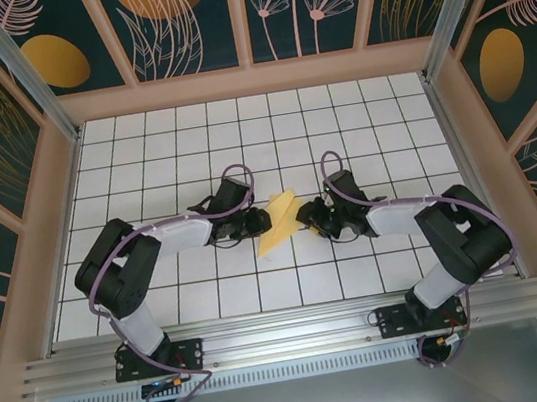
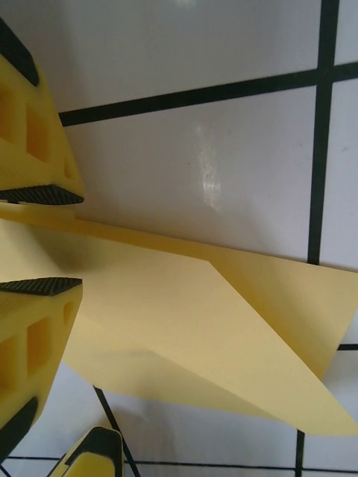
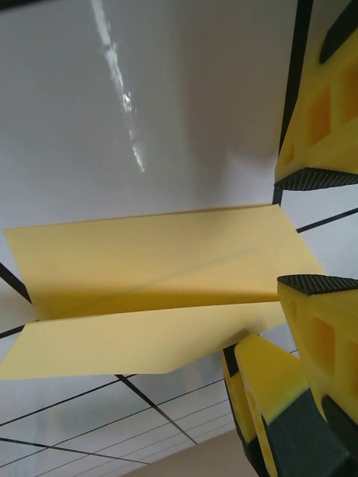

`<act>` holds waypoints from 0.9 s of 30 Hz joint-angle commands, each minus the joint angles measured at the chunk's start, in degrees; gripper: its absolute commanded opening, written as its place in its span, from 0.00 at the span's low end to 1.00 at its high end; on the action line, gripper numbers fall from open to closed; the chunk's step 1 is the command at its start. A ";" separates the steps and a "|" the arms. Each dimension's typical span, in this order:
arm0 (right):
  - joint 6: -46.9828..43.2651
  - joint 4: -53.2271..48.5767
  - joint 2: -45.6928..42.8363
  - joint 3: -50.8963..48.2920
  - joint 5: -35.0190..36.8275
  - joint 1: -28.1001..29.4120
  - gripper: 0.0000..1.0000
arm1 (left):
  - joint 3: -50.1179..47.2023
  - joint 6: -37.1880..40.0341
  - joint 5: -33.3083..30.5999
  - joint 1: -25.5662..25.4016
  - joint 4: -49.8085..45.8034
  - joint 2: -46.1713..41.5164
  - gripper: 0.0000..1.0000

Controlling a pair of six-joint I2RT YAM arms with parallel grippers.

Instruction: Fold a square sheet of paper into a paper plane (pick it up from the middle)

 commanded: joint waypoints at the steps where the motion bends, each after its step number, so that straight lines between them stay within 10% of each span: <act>1: 1.79 2.36 2.46 2.50 -0.95 1.24 0.39 | 1.73 2.34 0.59 -0.10 -3.09 1.23 0.35; 27: -0.25 -2.75 2.14 4.99 0.73 1.77 0.37 | -0.43 1.15 6.12 -0.54 -1.94 2.29 0.31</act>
